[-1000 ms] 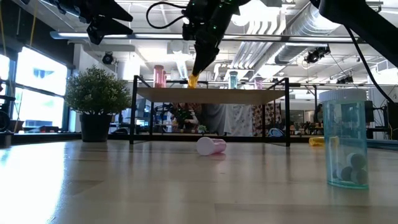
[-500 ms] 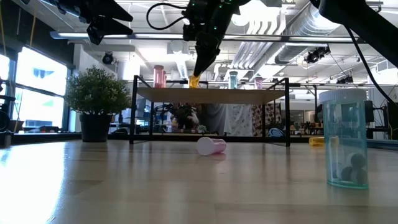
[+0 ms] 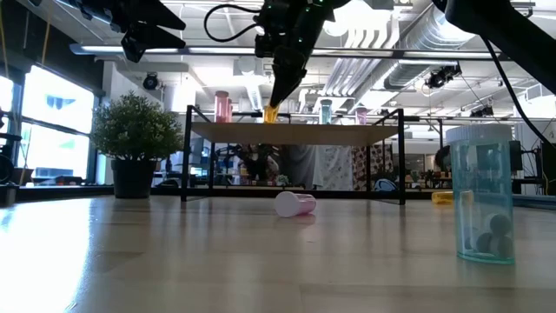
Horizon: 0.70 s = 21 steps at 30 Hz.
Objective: Pick and place medicine bottles onto shelf by color
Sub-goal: Put the bottom orange pill bottle on the shelf aligned with the other orange pill bottle, then put the orange pill bottle on the shelf aligned with the other orange pill bottles
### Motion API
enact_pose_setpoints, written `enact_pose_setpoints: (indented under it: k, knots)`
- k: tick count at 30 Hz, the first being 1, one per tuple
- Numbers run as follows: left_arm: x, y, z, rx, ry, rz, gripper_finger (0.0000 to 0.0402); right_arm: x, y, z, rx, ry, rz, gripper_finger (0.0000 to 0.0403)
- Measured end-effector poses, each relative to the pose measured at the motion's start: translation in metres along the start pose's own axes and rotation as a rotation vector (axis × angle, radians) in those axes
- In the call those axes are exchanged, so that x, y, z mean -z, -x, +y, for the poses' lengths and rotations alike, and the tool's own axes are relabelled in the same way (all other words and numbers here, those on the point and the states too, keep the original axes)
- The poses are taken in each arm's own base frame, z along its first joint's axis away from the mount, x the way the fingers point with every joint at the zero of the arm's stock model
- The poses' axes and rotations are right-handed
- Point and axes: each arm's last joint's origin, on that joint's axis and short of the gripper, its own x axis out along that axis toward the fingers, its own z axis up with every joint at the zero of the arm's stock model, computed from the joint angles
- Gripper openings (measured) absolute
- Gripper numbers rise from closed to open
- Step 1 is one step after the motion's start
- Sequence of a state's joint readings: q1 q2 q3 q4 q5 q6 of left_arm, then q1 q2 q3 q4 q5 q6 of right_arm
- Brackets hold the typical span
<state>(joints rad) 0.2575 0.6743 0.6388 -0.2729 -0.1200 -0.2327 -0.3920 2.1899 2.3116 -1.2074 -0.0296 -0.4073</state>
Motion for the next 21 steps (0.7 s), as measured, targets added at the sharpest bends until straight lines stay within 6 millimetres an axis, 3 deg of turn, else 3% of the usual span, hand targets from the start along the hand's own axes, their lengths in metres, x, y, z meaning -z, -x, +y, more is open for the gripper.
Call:
enact_pose_setpoints:
  k: [14, 21]
  knots:
    - [0.0000, 0.0000, 0.0000, 0.000, 0.000, 0.000, 0.0195, -0.0013, -0.0002, -0.0006, 0.006, 0.024, -0.013, 0.0162]
    - [0.0000, 0.0000, 0.0000, 0.000, 0.000, 0.000, 0.0195, -0.0030, -0.0001, -0.0013, 0.013, 0.025, -0.030, 0.0167]
